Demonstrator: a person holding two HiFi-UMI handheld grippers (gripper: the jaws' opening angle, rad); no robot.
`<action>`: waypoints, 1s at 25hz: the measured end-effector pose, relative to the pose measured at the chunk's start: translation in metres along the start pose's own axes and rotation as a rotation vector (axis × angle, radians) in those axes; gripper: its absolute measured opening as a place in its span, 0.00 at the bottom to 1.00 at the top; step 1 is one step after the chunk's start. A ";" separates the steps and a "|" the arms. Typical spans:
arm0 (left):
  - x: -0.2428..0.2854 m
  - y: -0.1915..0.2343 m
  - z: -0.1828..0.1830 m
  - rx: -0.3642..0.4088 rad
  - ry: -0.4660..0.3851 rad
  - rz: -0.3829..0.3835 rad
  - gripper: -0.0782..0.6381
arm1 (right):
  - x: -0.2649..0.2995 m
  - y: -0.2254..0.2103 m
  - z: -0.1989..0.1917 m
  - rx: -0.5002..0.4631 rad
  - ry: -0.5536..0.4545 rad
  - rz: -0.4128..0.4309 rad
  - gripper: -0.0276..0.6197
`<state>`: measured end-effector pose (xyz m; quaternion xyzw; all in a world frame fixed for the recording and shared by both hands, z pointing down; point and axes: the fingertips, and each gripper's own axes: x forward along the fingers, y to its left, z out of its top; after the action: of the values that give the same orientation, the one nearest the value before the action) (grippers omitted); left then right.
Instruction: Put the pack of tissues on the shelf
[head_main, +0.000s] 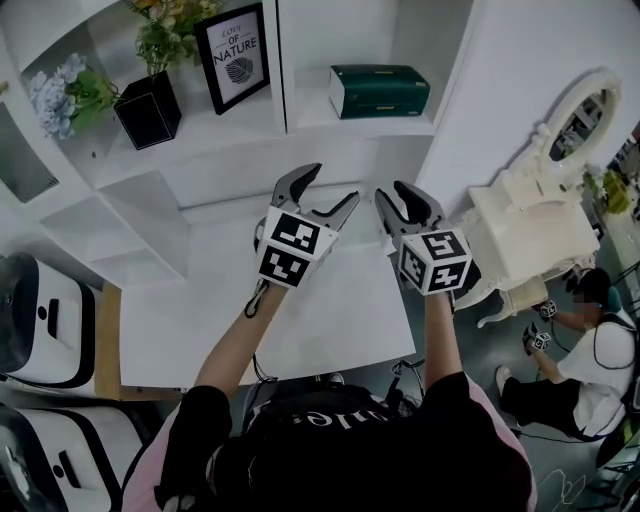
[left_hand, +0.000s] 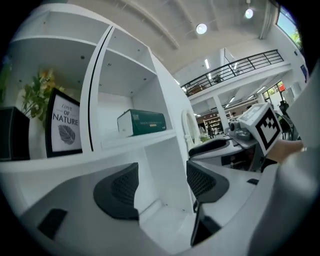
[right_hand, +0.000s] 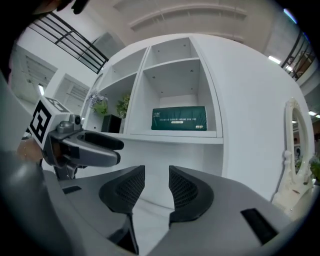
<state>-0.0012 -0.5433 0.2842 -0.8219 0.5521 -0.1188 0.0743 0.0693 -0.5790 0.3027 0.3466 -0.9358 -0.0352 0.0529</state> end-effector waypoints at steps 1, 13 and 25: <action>-0.005 -0.004 -0.013 -0.012 0.009 -0.015 0.55 | -0.001 0.007 -0.005 0.009 0.003 0.008 0.31; -0.104 -0.031 -0.117 -0.194 0.067 -0.101 0.54 | -0.017 0.114 -0.055 0.061 0.042 0.101 0.31; -0.213 -0.043 -0.171 -0.289 0.085 -0.147 0.54 | -0.047 0.225 -0.100 0.138 0.112 0.111 0.31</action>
<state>-0.0878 -0.3283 0.4348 -0.8564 0.5045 -0.0779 -0.0772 -0.0283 -0.3812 0.4215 0.2984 -0.9494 0.0518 0.0828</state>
